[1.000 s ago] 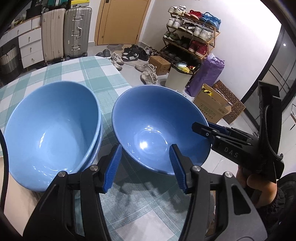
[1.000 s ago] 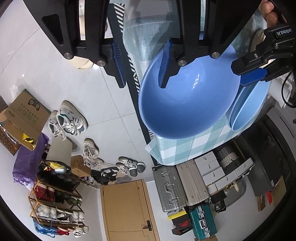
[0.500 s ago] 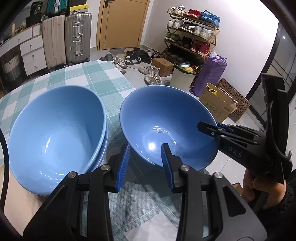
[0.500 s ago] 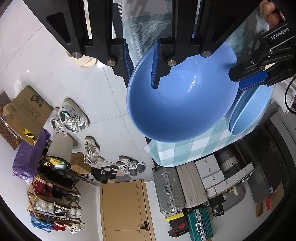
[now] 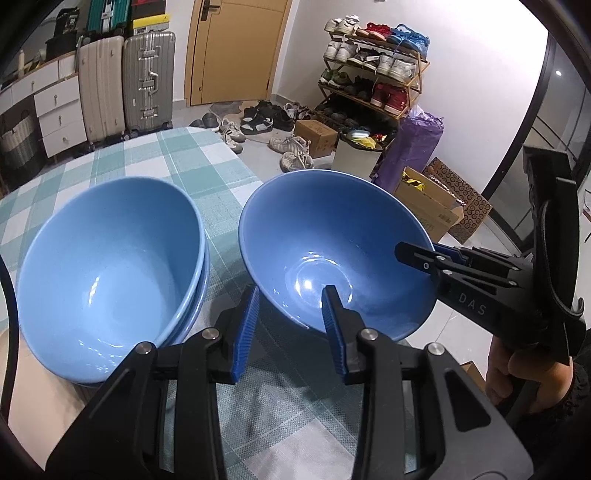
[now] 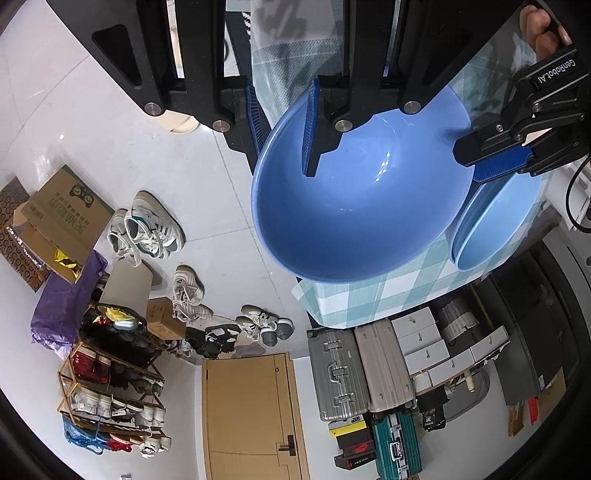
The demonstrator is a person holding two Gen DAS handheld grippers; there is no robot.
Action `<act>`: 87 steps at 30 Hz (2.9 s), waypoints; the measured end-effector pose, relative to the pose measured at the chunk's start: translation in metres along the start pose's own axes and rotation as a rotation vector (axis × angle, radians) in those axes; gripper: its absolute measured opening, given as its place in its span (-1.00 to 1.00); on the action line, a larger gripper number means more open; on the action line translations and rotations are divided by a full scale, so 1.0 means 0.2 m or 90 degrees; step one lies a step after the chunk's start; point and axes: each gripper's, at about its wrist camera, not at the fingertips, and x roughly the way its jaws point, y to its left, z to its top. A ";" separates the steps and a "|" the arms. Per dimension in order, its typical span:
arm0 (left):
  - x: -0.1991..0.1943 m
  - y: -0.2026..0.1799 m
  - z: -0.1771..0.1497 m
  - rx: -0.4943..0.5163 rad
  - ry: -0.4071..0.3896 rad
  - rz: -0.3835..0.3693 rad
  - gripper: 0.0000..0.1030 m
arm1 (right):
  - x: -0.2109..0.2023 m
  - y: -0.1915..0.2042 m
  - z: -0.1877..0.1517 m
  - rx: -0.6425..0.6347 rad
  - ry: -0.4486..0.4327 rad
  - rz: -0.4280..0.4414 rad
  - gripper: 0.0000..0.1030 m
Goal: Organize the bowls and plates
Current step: 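Lift the left tool's bowl over the right tool's bowl stack while the right tool lifts the stack, then lower the left tool's bowl into the bowl stack held by the right tool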
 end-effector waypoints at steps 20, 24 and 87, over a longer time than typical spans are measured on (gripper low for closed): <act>-0.38 0.03 0.03 0.002 -0.069 -0.012 -0.38 | -0.30 0.19 0.07 -0.038 -0.049 -0.009 -0.59; -0.48 0.04 0.02 -0.001 -0.085 -0.012 -0.38 | -0.36 0.25 0.09 -0.046 -0.061 -0.007 -0.59; -0.72 0.77 -0.07 -0.111 -0.086 0.106 -0.38 | 0.03 1.03 0.26 -0.166 -0.019 0.068 -0.56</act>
